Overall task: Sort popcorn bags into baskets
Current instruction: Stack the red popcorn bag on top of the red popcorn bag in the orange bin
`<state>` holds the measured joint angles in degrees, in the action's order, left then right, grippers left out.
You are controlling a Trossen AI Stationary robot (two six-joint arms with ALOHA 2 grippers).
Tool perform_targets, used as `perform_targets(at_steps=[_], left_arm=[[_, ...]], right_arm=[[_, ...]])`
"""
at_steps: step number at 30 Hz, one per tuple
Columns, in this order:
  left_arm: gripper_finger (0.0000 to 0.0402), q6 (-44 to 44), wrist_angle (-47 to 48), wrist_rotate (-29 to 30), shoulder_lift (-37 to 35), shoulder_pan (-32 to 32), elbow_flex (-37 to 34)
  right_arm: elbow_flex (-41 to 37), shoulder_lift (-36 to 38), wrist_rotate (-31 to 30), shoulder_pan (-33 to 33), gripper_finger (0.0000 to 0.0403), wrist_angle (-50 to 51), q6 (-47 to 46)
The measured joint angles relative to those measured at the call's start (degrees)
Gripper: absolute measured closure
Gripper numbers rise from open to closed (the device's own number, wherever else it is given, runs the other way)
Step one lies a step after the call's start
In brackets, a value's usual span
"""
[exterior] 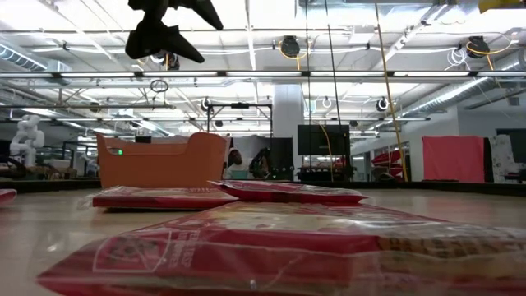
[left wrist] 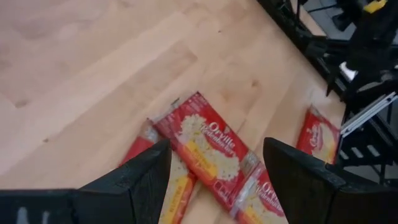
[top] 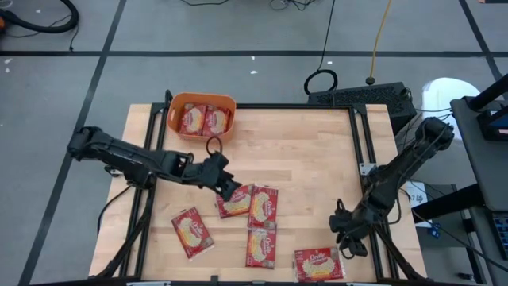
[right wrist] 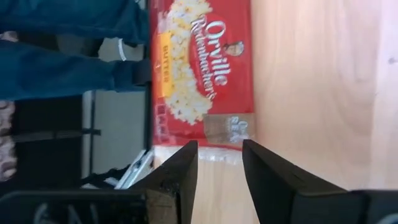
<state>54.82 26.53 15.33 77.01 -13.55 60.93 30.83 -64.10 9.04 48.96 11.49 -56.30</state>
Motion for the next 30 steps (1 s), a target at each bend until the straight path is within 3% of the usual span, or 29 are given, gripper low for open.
perform_targets(at_steps=[17, 25, 30], left_arm=[[0.0144, 5.53, -5.58, 3.02, 1.73, -3.24, 0.02], [0.0144, 5.3, -5.69, 3.24, 1.73, -3.07, 0.02], [0.0144, 5.06, -5.67, 3.24, 1.73, -3.07, 0.02]], right_arm=[[-0.01, -11.86, -1.5, 2.92, 0.0284, -1.02, -1.41], [0.02, -15.76, -0.08, 3.26, 0.0285, -10.16, 3.85], [0.15, -18.36, 0.16, 3.27, 0.0316, -10.59, 2.8]])
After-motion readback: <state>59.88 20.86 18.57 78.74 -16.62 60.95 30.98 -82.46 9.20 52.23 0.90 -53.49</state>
